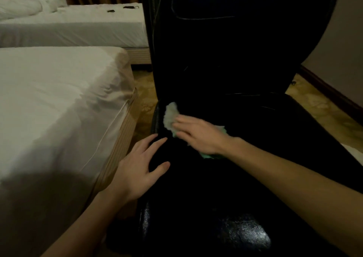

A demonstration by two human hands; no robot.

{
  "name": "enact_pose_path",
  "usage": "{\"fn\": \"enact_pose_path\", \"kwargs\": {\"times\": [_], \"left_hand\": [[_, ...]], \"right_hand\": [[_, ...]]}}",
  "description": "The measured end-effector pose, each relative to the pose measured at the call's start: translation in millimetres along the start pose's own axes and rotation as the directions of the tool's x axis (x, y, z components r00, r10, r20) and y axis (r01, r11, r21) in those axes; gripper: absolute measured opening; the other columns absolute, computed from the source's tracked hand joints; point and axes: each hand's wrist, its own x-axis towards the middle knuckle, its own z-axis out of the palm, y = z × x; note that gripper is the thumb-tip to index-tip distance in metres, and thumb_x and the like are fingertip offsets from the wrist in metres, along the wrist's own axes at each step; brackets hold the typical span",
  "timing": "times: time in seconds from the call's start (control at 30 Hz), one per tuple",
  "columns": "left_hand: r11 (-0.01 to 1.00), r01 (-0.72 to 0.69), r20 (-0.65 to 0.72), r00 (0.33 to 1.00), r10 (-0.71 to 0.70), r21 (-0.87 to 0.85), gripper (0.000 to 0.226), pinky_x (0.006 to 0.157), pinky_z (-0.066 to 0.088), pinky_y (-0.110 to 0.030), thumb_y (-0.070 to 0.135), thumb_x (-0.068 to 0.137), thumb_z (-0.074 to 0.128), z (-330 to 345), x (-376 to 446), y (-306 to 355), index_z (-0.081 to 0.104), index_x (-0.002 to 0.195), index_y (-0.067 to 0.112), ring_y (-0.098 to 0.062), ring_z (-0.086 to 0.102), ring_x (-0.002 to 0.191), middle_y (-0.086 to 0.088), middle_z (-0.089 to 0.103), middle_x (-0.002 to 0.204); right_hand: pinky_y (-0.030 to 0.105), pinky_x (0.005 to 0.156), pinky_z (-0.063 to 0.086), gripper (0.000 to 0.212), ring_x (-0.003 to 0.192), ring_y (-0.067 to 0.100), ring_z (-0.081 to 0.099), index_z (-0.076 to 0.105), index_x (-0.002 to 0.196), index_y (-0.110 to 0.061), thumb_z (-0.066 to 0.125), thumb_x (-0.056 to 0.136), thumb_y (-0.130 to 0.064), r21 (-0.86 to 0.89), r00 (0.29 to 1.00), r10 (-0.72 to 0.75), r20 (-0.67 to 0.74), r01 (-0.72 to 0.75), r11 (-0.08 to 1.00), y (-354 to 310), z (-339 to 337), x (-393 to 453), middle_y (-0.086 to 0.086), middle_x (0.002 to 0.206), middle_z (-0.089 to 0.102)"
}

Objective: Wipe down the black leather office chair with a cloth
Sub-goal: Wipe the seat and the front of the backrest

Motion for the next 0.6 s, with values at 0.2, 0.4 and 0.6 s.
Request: {"fn": "enact_pose_path", "kwargs": {"times": [0.2,0.4,0.6], "left_hand": [[0.998,-0.062,-0.025,0.998,0.062,0.01,0.063,0.107,0.029,-0.029,0.067,0.094,0.039,0.6,11.0,2.7,0.027,0.152,0.046,0.01,0.018,0.141,0.03,0.021,0.156],[0.991,-0.132,-0.028,0.991,0.132,0.002,0.061,0.109,0.031,-0.031,0.062,0.096,0.045,0.6,5.8,13.3,0.029,0.152,0.044,0.013,0.017,0.142,0.03,0.022,0.156],[0.982,-0.147,0.012,0.989,0.15,-0.122,0.07,0.113,0.033,-0.039,0.071,0.088,0.035,-7.9,-4.1,44.7,0.033,0.151,0.041,0.005,0.023,0.142,0.025,0.026,0.154]], "right_hand": [[0.035,0.121,0.021,0.044,0.148,0.018,0.024,0.038,0.15,-0.017,0.038,0.107,-0.022,-0.07,0.999,0.039,0.029,-0.037,0.997,59.6,-1.6,-9.4,0.004,0.159,0.03],[0.046,0.106,0.037,0.042,0.134,0.04,0.041,0.045,0.14,0.0,0.052,0.099,-0.004,-0.015,0.876,0.475,0.086,-0.476,0.879,179.4,-58.6,-96.7,0.022,0.145,0.042],[0.037,0.092,0.038,0.032,0.12,0.04,0.048,0.051,0.133,0.002,0.038,0.105,-0.009,0.016,0.774,0.63,0.067,-0.632,0.775,179.4,-75.2,-162.4,0.024,0.132,0.049]]}}
